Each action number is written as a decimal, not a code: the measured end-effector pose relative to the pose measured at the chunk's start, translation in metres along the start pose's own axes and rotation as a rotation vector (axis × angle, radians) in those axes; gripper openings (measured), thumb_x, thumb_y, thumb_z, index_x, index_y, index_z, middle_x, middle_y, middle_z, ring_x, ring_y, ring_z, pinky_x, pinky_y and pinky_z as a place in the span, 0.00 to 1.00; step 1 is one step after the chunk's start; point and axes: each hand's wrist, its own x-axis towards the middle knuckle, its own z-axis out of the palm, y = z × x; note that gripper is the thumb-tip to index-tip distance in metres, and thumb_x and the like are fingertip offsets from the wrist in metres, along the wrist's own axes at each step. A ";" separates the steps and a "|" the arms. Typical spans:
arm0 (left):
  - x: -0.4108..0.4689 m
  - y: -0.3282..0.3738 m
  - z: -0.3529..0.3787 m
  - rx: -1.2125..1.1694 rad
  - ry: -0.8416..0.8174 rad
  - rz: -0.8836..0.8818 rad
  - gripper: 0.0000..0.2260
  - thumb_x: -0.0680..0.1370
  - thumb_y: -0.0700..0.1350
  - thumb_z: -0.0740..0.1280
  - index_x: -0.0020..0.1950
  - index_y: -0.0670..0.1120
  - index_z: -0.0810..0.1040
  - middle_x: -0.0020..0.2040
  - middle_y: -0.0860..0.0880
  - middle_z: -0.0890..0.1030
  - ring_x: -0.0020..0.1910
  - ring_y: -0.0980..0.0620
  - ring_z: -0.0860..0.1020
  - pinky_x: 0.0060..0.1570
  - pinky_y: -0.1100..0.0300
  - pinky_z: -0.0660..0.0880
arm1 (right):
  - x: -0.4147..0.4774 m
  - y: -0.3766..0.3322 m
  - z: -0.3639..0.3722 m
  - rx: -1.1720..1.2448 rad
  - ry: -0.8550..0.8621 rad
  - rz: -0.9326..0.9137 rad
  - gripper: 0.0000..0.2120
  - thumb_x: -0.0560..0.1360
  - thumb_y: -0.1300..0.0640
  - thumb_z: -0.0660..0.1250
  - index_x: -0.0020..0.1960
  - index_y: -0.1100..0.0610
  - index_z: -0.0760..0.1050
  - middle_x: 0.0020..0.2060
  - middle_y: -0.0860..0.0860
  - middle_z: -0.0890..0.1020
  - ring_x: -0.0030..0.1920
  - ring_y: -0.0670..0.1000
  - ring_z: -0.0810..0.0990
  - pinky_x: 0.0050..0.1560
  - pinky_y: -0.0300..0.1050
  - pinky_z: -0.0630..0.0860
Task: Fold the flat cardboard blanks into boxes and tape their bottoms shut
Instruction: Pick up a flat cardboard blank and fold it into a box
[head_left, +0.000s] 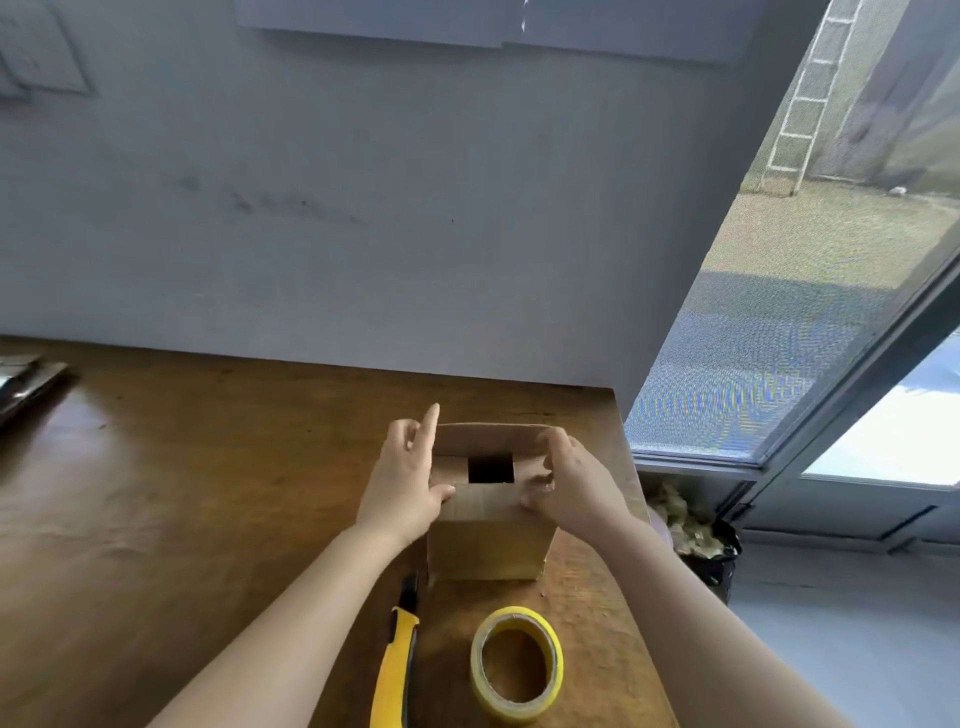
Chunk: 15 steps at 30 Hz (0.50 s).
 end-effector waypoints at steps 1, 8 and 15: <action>0.002 0.000 0.000 0.038 0.000 0.018 0.41 0.75 0.48 0.72 0.78 0.52 0.48 0.70 0.51 0.57 0.63 0.54 0.68 0.61 0.61 0.71 | 0.001 -0.001 0.000 0.003 0.007 0.004 0.37 0.70 0.55 0.73 0.74 0.51 0.57 0.58 0.49 0.71 0.55 0.56 0.77 0.48 0.46 0.73; 0.003 0.000 -0.002 0.000 0.099 0.109 0.11 0.73 0.47 0.73 0.54 0.50 0.79 0.53 0.55 0.78 0.55 0.54 0.75 0.52 0.64 0.72 | 0.005 -0.013 -0.002 -0.344 0.055 -0.073 0.23 0.73 0.45 0.70 0.67 0.47 0.72 0.59 0.50 0.69 0.61 0.53 0.66 0.56 0.45 0.69; -0.007 0.001 0.005 0.006 0.146 0.147 0.06 0.76 0.42 0.70 0.50 0.44 0.85 0.49 0.50 0.82 0.51 0.51 0.76 0.50 0.58 0.75 | -0.007 -0.016 0.018 -0.285 0.038 -0.239 0.13 0.80 0.50 0.59 0.57 0.45 0.81 0.56 0.45 0.76 0.58 0.48 0.71 0.51 0.42 0.75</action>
